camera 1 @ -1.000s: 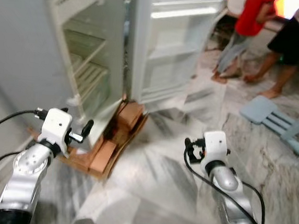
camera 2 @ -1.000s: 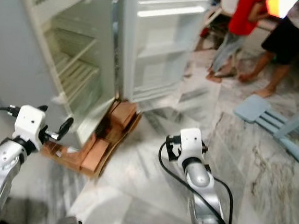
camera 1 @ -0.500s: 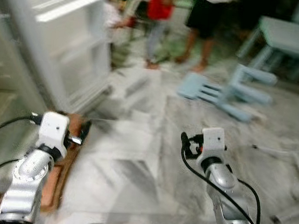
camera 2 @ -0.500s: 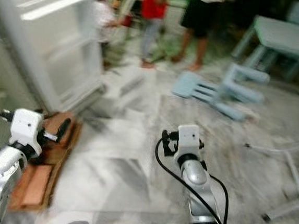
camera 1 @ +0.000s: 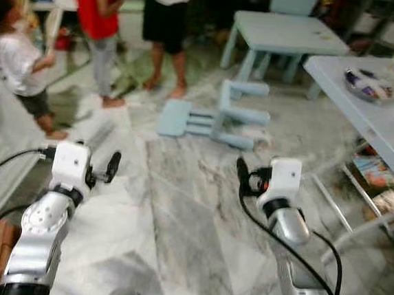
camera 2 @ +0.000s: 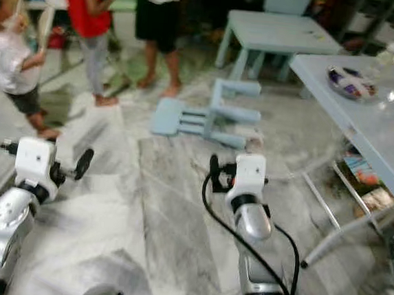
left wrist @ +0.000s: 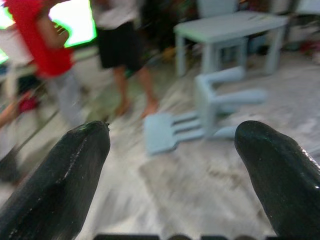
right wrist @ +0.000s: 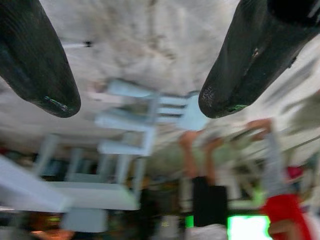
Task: Restocking fridge
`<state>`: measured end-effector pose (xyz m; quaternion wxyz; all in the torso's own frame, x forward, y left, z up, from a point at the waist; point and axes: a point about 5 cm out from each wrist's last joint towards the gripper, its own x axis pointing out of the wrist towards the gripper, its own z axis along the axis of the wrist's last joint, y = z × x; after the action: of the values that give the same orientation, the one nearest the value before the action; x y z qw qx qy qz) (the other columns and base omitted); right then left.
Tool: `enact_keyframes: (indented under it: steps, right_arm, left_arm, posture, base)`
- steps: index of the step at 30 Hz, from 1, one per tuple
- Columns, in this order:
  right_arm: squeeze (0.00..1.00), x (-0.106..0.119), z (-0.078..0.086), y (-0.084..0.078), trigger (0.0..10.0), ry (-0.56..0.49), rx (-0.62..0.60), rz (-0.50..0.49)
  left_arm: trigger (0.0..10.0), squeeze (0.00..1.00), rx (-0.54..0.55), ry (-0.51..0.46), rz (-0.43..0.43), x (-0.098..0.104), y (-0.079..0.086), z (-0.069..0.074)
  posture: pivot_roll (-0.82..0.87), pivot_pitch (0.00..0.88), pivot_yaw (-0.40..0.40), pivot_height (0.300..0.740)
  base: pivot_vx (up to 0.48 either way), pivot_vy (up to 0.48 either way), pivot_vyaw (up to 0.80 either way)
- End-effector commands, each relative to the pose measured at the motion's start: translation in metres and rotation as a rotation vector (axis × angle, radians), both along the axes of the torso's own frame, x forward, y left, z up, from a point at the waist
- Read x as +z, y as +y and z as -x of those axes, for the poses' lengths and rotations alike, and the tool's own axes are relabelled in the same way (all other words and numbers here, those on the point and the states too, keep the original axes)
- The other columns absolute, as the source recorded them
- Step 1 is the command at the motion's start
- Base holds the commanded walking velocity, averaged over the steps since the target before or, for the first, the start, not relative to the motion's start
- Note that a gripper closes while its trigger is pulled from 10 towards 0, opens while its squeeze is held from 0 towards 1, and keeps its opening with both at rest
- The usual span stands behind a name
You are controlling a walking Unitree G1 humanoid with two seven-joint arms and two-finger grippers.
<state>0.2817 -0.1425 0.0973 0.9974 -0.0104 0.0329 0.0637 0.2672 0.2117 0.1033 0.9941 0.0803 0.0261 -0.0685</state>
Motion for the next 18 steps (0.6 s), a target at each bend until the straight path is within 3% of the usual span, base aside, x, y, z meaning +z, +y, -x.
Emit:
enact_keyframes:
  steps: [1, 12, 18]
  right_arm:
    - [0.0, 0.0038, -0.0003, -0.014, 10.0, -0.019, -0.054, -0.001]
    - [0.0, 0.0104, -0.0008, -0.013, 10.0, -0.051, -0.063, -0.068]
    - [0.0, 0.0137, -0.0018, -0.012, 10.0, -0.067, -0.06, -0.078]
  left_arm:
    - [10.0, 0.0, -0.024, -0.027, 0.014, 0.004, -0.0077, -0.0033]
    - [10.0, 0.0, -0.027, -0.042, 0.034, 0.0067, -0.0071, -0.0052]
    - [10.0, 0.0, -0.028, -0.048, 0.055, 0.0082, -0.0102, -0.0068]
  posture:
    - [0.04, 0.026, -0.044, 0.74]
    - [0.04, 0.023, -0.043, 0.74]
    - [0.04, 0.019, -0.043, 0.74]
  base:
    - [0.461, 0.0, -0.8]
    - [0.454, 0.0, -0.8]
    - [0.397, 0.27, -0.8]
